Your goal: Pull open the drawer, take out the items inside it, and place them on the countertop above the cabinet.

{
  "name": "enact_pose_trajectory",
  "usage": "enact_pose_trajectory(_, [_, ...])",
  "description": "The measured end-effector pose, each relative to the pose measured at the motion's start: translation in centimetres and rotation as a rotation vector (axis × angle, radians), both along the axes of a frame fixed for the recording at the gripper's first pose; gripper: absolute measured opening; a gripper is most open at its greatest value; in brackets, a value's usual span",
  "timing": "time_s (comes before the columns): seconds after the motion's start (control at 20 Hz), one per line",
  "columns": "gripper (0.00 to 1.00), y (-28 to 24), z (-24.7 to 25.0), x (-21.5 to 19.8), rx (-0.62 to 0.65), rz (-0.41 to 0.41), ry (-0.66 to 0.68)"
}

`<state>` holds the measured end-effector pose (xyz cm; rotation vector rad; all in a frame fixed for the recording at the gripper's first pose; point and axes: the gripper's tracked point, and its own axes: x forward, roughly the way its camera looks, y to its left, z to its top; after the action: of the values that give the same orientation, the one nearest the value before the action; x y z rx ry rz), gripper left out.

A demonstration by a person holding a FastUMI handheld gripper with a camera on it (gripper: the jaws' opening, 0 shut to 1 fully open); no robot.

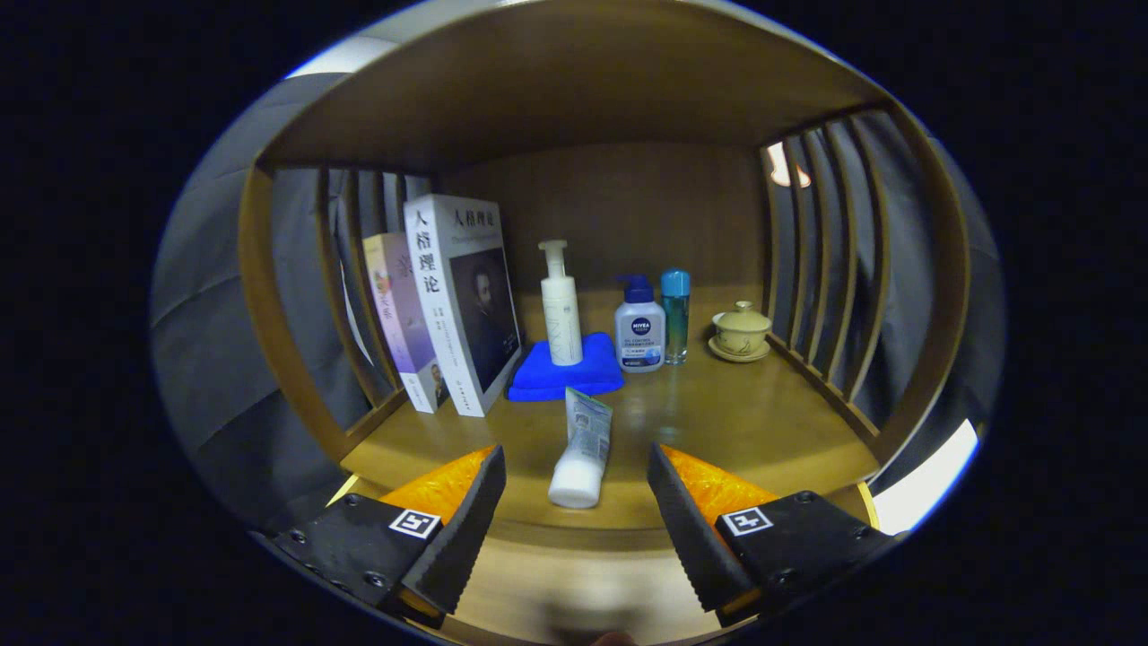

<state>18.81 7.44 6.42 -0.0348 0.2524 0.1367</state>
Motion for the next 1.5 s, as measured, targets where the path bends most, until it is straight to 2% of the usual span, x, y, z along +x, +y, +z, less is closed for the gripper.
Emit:
enact_pose_trajectory(0.3, [0.98, -1.7, -0.2, -6.8, -0.009, -0.051, -0.173])
enact_pose_trajectory(0.6, [0.98, -3.4, -2.8, -13.0, -0.042, -0.095, -0.278])
enact_pose_trajectory(1.1, [0.98, -3.3, -10.6, -18.0, -0.04, -0.1, -0.216])
enact_pose_trajectory(1.5, [0.98, -2.7, -16.3, -17.9, -0.07, -0.097, -0.108])
